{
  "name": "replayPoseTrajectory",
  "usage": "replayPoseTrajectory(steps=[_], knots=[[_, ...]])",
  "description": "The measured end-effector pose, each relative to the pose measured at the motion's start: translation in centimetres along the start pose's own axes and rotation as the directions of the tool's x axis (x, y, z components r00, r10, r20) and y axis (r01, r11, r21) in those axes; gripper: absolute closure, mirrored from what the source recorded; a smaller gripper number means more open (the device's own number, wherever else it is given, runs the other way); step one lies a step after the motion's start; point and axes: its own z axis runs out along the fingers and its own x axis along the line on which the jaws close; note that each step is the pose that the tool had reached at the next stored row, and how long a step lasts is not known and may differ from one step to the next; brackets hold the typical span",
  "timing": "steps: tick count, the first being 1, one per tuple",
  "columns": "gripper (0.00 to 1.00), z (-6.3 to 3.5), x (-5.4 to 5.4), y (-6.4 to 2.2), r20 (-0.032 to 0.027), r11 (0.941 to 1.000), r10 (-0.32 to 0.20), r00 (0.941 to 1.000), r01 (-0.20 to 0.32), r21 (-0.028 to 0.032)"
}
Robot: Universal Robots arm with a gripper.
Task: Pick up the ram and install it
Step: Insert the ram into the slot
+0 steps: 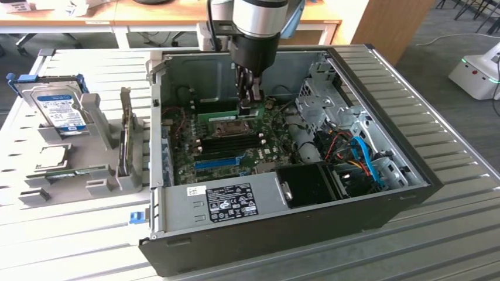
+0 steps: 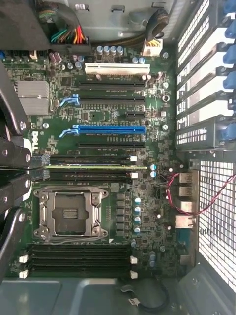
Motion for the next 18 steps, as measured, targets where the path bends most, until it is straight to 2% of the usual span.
replayPoseTrajectory(steps=[18], knots=[[0.88,2.04,0.0,-0.05,0.0001,1.0,0.0,1.0,0.0,0.0]])
